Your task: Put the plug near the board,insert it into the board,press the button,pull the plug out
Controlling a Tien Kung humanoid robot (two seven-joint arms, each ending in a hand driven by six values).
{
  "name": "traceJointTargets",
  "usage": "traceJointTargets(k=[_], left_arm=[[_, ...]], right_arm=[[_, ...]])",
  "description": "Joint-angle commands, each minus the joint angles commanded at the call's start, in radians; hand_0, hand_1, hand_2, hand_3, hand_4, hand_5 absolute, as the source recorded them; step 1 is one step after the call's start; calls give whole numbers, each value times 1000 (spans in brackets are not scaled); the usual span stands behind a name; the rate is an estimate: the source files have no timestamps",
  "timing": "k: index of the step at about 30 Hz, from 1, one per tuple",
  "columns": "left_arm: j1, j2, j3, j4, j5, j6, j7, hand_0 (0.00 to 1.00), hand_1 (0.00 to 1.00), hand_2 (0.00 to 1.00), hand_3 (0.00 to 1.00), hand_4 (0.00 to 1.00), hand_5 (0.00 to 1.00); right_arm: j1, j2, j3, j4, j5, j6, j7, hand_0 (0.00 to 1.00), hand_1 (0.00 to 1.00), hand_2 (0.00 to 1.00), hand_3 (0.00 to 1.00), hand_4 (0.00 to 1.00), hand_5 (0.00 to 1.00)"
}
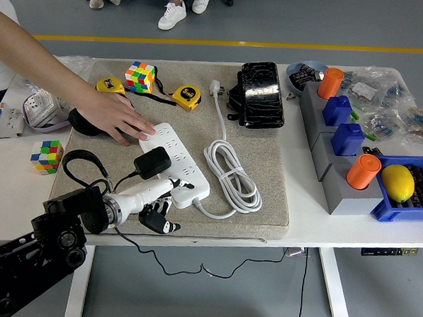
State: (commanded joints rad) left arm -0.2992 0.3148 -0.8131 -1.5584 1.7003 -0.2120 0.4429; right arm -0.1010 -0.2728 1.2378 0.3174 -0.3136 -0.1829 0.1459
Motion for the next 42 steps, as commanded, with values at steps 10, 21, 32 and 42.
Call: traceJointTargets(k=[10,21,32,42], left_arm=[[0,3,-2,-14,-49,-7,-7,64,101,168,907,794,2],[-1,1,-9,-5,-34,13,-24,64,101,168,907,794,2],[-2,-2,-12,35,4,28,-28,64,101,169,904,793,2],[0,-2,-2,40,8,0,-5,64,100,168,888,793,2]], right_arm=[[0,0,0,-1,1,0,0,549,595,537,509,837,362],[0,0,-1,0,1,0,0,550,595,538,509,837,362],[0,1,1,1,0,0,0,549,594,538,508,837,363],[0,1,0,1,0,0,0,549,595,538,509,838,362]])
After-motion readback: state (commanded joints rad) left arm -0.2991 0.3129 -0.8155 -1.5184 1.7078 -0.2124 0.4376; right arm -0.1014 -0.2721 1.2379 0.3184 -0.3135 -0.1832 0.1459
